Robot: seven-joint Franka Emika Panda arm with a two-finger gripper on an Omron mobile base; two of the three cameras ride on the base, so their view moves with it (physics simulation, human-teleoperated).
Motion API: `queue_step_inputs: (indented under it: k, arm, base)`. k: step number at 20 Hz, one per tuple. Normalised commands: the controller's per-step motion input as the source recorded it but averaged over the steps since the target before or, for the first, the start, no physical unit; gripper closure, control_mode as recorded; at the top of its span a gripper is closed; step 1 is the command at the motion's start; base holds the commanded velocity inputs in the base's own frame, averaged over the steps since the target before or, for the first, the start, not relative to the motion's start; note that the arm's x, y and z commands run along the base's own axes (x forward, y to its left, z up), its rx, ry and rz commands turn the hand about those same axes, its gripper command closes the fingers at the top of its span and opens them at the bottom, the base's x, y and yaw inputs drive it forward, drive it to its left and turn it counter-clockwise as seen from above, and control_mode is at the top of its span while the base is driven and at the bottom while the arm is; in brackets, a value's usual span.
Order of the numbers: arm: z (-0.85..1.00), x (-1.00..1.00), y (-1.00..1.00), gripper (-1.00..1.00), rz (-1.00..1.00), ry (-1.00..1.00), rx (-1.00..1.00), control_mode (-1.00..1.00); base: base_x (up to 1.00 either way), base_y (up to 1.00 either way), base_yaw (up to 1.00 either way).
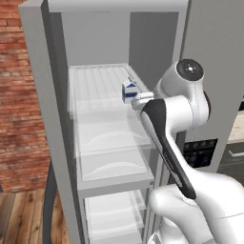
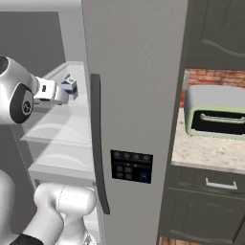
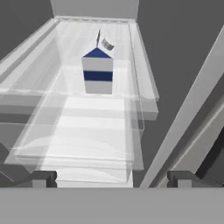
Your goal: Take a sugar cube from the saucer and place it inside the coffee. Then, grab milk from the fridge and place it next to the coffee on the counter to sweeten the coffee.
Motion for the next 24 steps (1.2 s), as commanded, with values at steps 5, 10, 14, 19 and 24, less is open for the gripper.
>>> queue_step_inputs:
  k: [5,10,14,19,24]
  arm:
    - [0.03,0.41,0.00,-1.00,0.00,0.00,-0.02,-1.00]
    - [-0.19,0.57,0.01,-1.00,0.00,-0.07,-0.06,-1.00]
    - [-0.24,0.71,0.02,-1.00,0.00,0.00,0.00,-1.00]
    - [-0.15,0.54,0.07,-1.00,0.00,0.00,0.02,-1.00]
    - [-0.02,0.12,0.09,-1.00,0.00,0.00,0.08,-1.00]
  base:
    - [0.00,0.00,0.00]
    - [0.00,0.00,0.00]
    - [0.00,0.00,0.00]
    - [0.00,0.00,0.00]
    - [0.00,0.00,0.00]
